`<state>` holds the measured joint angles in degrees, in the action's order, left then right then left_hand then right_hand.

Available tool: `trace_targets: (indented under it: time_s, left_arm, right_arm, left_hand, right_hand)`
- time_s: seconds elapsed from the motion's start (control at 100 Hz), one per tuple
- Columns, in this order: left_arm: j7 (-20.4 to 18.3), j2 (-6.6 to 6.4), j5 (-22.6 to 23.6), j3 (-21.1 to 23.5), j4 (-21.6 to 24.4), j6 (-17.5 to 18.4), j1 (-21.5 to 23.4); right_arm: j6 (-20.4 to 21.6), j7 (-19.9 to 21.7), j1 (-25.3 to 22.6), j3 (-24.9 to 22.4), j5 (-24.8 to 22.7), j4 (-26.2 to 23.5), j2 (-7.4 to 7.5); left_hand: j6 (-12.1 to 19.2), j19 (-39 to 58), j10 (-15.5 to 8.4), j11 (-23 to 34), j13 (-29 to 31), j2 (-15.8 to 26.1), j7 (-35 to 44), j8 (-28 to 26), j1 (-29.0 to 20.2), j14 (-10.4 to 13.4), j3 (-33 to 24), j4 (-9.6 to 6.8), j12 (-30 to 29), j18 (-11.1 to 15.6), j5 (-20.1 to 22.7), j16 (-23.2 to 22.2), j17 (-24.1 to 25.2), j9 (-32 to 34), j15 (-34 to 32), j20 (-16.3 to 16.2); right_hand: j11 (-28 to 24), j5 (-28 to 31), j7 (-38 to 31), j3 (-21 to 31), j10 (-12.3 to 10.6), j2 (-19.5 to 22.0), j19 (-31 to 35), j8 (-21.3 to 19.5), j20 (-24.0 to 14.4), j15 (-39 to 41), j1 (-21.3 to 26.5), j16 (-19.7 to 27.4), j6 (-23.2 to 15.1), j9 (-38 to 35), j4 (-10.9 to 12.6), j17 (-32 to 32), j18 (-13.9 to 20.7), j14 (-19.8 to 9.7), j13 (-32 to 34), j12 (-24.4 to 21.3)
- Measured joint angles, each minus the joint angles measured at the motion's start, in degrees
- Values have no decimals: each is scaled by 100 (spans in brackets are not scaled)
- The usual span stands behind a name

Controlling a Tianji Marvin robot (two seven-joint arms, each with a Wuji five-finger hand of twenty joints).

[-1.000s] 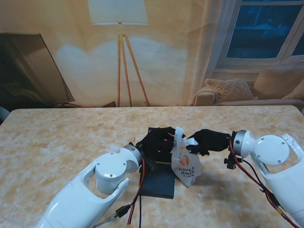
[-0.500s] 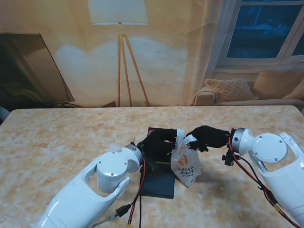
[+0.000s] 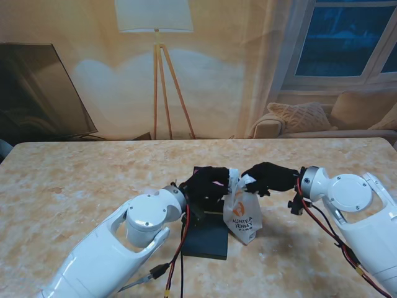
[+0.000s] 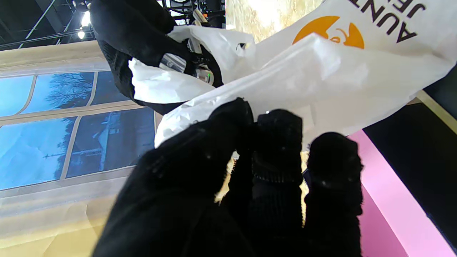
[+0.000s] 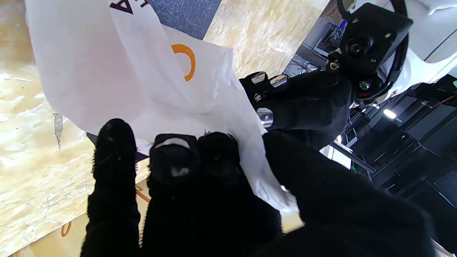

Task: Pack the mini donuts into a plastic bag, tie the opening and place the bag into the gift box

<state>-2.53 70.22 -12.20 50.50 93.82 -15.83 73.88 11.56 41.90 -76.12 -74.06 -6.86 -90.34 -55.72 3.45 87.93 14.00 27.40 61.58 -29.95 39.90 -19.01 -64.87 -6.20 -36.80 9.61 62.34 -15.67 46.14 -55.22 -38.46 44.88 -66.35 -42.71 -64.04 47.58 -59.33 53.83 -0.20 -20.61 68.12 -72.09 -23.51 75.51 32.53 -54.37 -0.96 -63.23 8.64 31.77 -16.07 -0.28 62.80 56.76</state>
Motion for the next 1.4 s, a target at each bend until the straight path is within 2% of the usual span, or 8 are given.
trace_targets:
  time_s: [0.54, 0.69, 0.77, 0.82, 0.95, 1.04, 1.22, 1.4]
  left_arm:
    - [0, 63, -16, -120, -205, 40, -168]
    - [-40, 76, -68, -154, -280, 83, -209]
    - [-241, 68, -137, -141, -320, 111, -228]
    - [-460, 51, -202, -115, -343, 133, -240]
    - [-958, -47, -608, 40, -353, 128, -222]
    - [-1180, -132, -535, 71, -366, 164, -235]
    - [-1314, -192, -780, 181, -385, 62, -237]
    - [-1247, -187, -772, 219, -369, -192, -243]
  right_arm:
    - [-13, -412, -26, 21, -22, -3, -84]
    - [-14, -838, -51, 41, -49, -3, -159]
    - [-23, -841, -61, 30, -50, -8, -194]
    - [-45, -787, -64, 19, -47, -15, -199]
    - [-113, -706, -60, 3, -41, -21, -195]
    - [-146, -668, -60, 4, -30, -22, -192]
    - [-148, -593, -60, 7, -1, -23, -185]
    - [-131, -560, -74, -32, -1, -37, -179]
  left_hand:
    - [12, 866, -505, 1999, 533, -1768, 958, 360, 1201, -121, -1693, 555, 144, 342, 378, 62, -504, 370, -894, 24]
    - [23, 957, -584, 2435, 604, -1824, 958, 375, 1158, -103, -1637, 568, 266, 344, 450, 69, -591, 558, -1037, 24]
    - [-13, 896, -572, 1950, 465, -1302, 646, 375, 824, 95, -1184, 563, 327, 347, 431, 69, -358, 471, -1041, 24]
    - [-220, 277, -402, 892, -181, -805, 12, 291, 581, 109, -799, 427, 292, 258, 245, -117, 317, 119, -641, -151]
    - [-695, -1515, -171, 52, -1648, 194, -912, 77, 158, -478, -507, 212, -387, -67, -232, -1017, 1911, -855, 1194, -603]
    - [-630, -2524, -82, -109, -2215, 453, -1393, 86, -68, -918, -571, 121, -2011, -254, -531, -1307, 2561, -1351, 2891, -607]
    - [-668, -3270, 11, -492, -2488, 709, -1713, 148, -388, -1093, -786, -57, -3098, -368, -660, -824, 2846, -1357, 4037, -502]
    - [-427, -3106, 170, -463, -2254, 1637, -1479, 83, -665, -1161, -136, -324, -3304, -440, -510, -245, 2601, -810, 3840, -496]
  right_hand:
    - [0, 0, 0, 0, 1, -1, 0, 0, -4, -3, 0, 0, 0, 0, 0, 0, 0, 0, -1, -1]
    - [0, 0, 0, 1, 1, -2, 2, 0, -6, -5, 0, 0, 0, 0, 0, 11, 0, 0, -1, -3]
    - [0, 0, 0, 1, 1, -2, 3, 0, -6, -6, 0, 0, 0, 0, 0, 26, 0, 0, -1, -4]
    - [0, 0, 0, 1, 1, -2, 3, 0, -6, -10, 0, 0, 0, 0, 0, 28, 0, 0, -1, -5]
    - [0, -1, 0, 1, 1, -2, 4, 0, -7, -53, 0, 0, 0, 0, 0, 36, 0, 0, 2, -7]
    - [0, -1, 0, 1, 1, -2, 10, 0, -7, -54, 0, 0, 0, 0, 0, 49, 0, 0, 3, -7]
    - [0, -1, 0, 1, 1, -3, 13, 0, -7, -54, 0, 0, 0, 0, 0, 53, 0, 0, 4, -8]
    - [0, -2, 0, 1, 1, -4, 26, 0, -7, -54, 0, 0, 0, 0, 0, 54, 0, 0, 5, -8]
